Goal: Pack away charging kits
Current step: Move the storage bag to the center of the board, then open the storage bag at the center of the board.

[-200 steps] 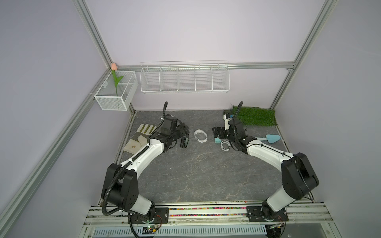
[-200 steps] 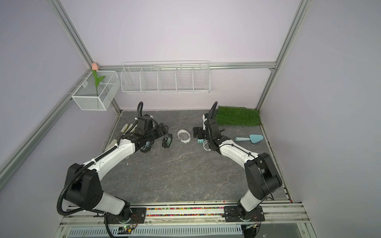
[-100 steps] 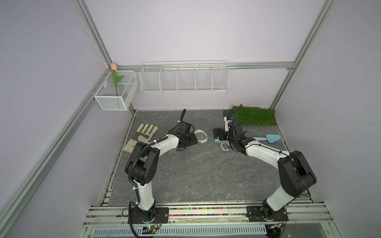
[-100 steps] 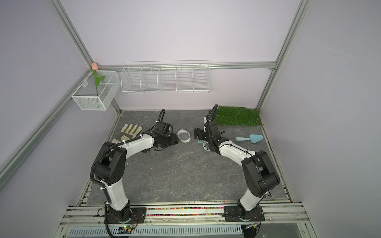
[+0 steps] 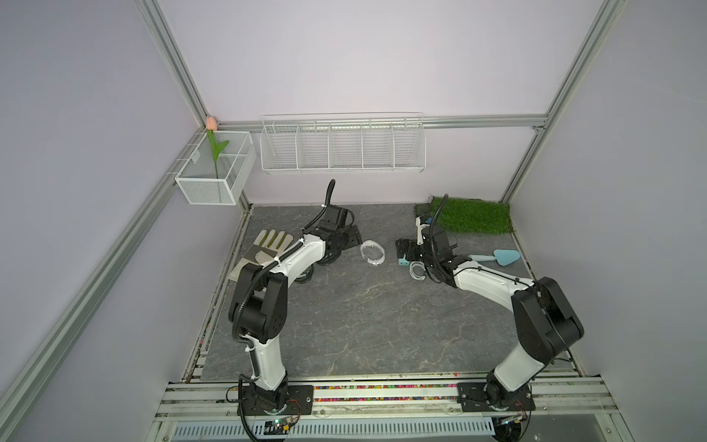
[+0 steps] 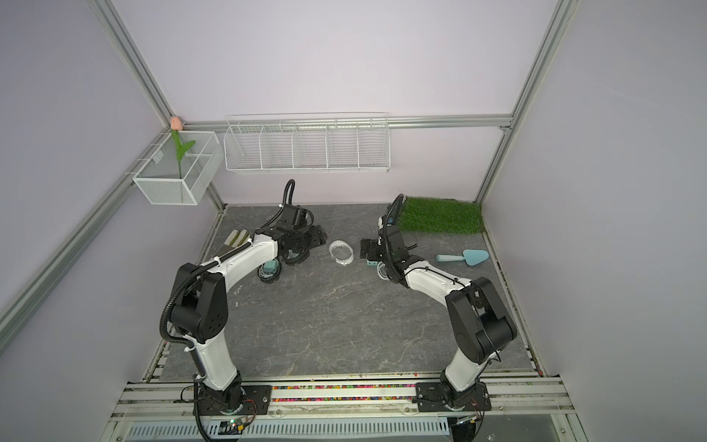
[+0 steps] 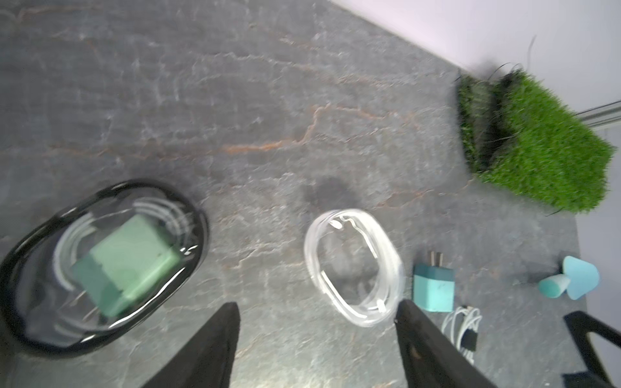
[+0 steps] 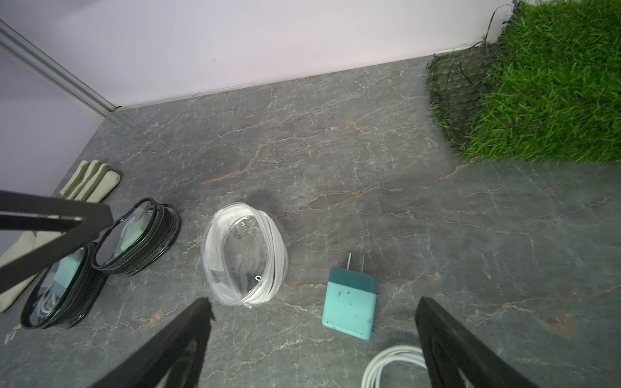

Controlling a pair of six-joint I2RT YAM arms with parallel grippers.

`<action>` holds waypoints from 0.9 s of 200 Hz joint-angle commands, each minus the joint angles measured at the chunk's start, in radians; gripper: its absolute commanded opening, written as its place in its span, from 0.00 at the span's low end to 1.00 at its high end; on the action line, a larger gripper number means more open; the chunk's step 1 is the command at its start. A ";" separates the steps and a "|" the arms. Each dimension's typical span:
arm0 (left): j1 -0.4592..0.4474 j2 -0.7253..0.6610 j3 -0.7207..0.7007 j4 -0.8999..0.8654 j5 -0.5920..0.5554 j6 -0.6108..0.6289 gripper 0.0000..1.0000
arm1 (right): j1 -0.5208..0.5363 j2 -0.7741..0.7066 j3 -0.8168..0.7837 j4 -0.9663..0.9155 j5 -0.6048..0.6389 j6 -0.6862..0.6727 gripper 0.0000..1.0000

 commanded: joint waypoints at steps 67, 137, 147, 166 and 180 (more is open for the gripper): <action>-0.191 0.388 0.560 -0.457 -0.345 0.009 0.96 | -0.096 -0.066 -0.163 0.090 0.039 0.027 0.96; -0.218 0.601 0.835 -0.669 -0.462 0.006 0.90 | -0.100 -0.064 -0.204 0.136 -0.005 0.045 0.96; -0.219 0.612 0.848 -0.675 -0.449 0.011 0.88 | -0.100 -0.066 -0.210 0.140 -0.010 0.048 0.96; -0.225 0.614 0.852 -0.673 -0.439 0.018 0.86 | -0.100 -0.073 -0.216 0.143 -0.016 0.052 0.96; -0.230 0.611 0.855 -0.674 -0.425 0.031 0.79 | -0.100 -0.079 -0.221 0.143 -0.021 0.055 0.96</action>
